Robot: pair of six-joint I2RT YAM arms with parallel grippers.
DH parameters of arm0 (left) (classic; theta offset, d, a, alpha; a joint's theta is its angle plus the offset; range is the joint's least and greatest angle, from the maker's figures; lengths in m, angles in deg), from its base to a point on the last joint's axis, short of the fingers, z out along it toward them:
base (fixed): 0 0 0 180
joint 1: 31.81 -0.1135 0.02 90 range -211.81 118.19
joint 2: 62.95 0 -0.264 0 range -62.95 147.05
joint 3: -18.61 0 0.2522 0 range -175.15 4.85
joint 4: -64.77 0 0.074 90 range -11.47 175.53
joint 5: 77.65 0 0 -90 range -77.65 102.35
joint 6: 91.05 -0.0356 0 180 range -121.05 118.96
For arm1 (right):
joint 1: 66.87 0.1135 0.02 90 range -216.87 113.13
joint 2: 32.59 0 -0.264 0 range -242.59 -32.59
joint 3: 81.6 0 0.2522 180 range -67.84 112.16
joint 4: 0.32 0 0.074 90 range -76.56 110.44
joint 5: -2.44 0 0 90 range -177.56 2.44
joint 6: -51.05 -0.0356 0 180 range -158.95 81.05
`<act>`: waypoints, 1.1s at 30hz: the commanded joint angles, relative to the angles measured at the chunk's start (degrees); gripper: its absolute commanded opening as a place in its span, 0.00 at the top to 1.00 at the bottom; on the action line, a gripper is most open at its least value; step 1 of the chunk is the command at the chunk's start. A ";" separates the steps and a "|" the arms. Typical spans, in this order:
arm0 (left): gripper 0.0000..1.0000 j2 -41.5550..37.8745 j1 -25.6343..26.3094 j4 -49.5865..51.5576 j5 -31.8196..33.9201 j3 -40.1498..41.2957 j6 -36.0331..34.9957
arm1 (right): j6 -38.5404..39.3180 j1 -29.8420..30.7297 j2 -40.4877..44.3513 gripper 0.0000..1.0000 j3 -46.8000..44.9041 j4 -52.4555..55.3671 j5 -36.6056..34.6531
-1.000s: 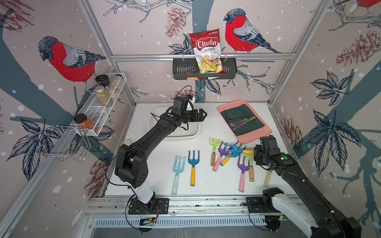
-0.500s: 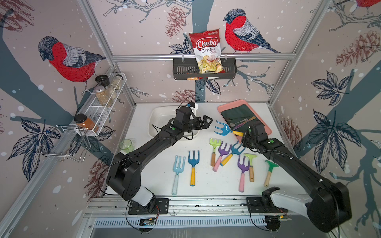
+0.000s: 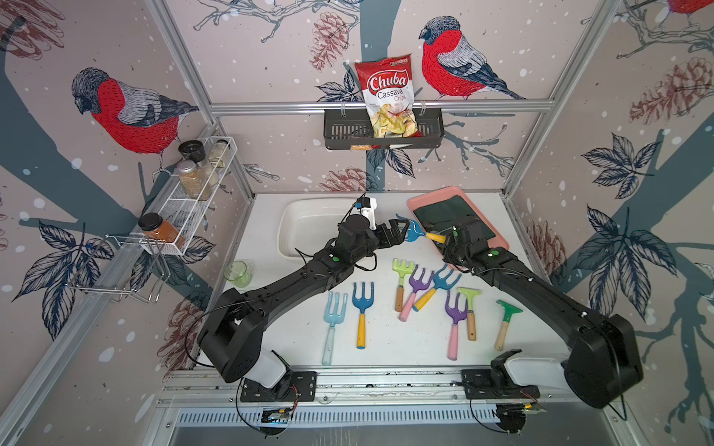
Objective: Put the rake into the storage box
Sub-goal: Pick up the rake at the center of the board.
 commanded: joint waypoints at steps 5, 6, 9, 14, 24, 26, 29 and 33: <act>0.03 -1.57 0.23 -7.13 3.45 2.20 1.18 | -20.79 0.15 -0.21 0.94 -1.36 -8.05 -0.06; 0.03 -1.21 0.27 -7.65 3.01 2.20 0.89 | -21.32 0.18 -0.50 0.94 -1.76 -9.19 0.94; 0.05 -0.25 0.31 -9.77 2.12 3.84 0.82 | -22.36 0.71 -1.28 0.94 -2.28 -12.09 2.78; 0.06 0.08 0.27 -12.00 2.43 5.29 1.18 | -22.78 1.27 -1.16 0.94 -2.08 -13.76 1.95; 0.10 1.52 0.32 -16.99 2.07 7.23 1.42 | -24.89 1.31 -1.13 0.93 -3.97 -19.90 5.71; 0.15 1.89 0.32 -18.29 2.06 7.47 1.59 | -25.34 1.36 -0.81 0.93 -4.38 -20.72 6.00; 0.26 2.70 0.32 -19.39 1.89 7.22 1.96 | -26.51 1.24 -0.75 0.92 -5.60 -23.75 6.75; 0.38 3.69 0.32 -20.40 1.72 6.79 2.23 | -28.10 1.25 -0.89 0.92 -6.58 -27.08 8.14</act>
